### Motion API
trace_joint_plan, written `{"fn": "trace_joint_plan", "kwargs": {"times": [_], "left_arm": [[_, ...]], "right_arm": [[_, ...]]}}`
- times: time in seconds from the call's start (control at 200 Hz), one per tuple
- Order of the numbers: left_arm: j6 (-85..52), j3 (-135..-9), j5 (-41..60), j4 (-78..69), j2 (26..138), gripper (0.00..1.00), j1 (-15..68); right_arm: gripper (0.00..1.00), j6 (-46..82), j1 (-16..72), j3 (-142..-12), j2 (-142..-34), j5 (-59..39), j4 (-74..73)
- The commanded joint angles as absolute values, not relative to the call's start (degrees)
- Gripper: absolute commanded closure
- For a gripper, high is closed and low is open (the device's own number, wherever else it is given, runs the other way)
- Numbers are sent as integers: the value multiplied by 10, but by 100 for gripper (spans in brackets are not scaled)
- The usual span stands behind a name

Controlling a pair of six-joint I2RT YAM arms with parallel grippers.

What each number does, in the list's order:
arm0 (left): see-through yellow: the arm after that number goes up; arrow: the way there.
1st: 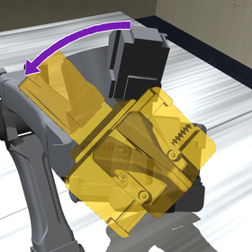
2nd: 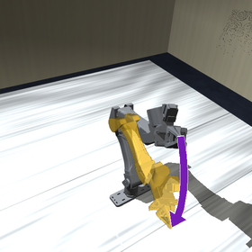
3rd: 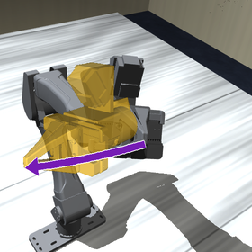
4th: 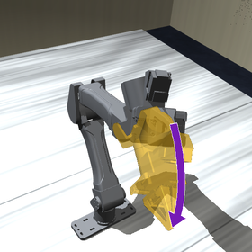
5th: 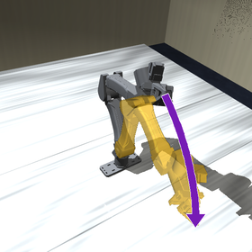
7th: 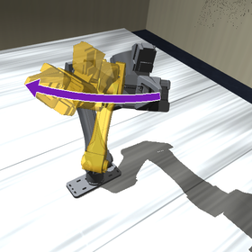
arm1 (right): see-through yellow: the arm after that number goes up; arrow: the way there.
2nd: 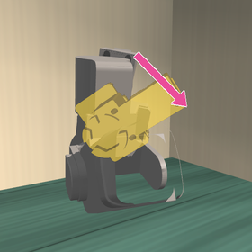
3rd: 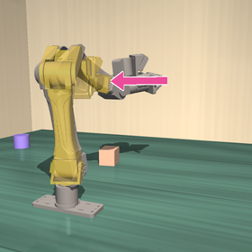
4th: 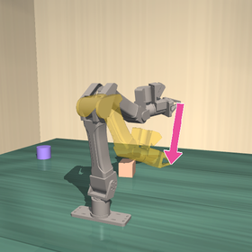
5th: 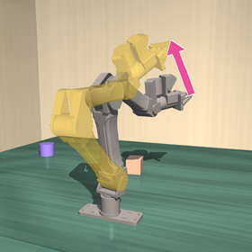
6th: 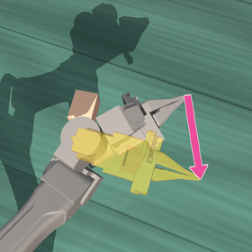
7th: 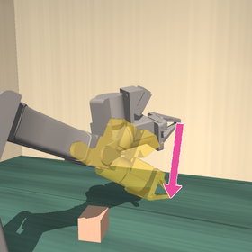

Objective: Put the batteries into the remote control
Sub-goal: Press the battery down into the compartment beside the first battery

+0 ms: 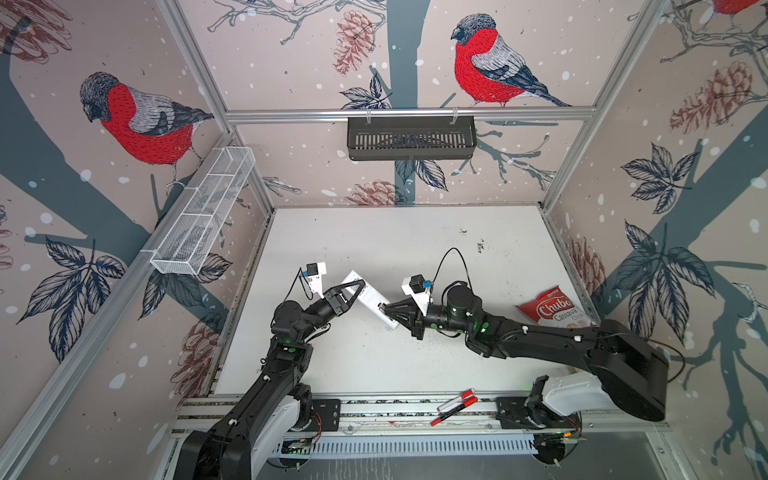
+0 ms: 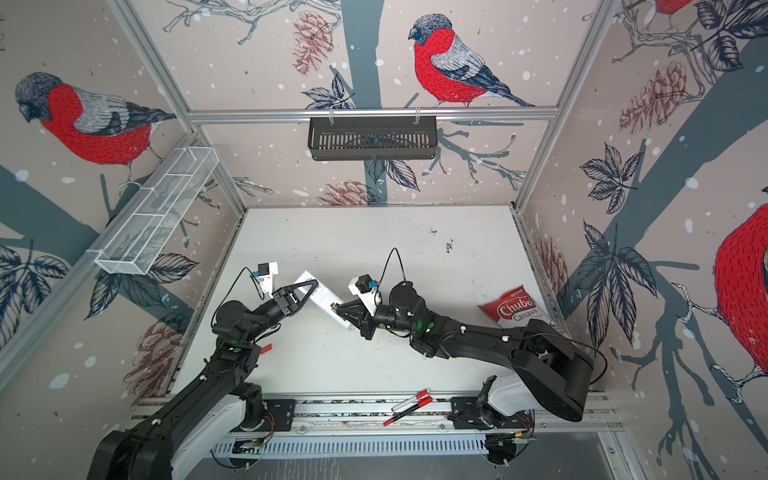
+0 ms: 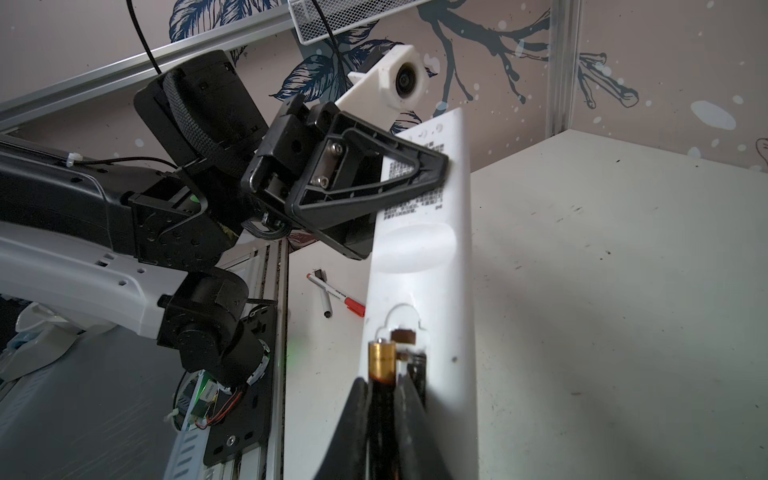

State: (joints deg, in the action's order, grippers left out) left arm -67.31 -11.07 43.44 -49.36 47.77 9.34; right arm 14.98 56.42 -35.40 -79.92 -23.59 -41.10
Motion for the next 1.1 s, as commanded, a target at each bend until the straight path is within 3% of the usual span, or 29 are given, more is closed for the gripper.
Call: {"fn": "trace_joint_plan", "kwargs": {"times": [0.0,1.096], "left_arm": [[-677,-117,444,-536,474,100,90],[-680,-118,447,-542,476,100,81]], "right_arm": [[86,158,564,-350,-803,-240,-443],[83,183,570,-355,-840,-247,-490]]}}
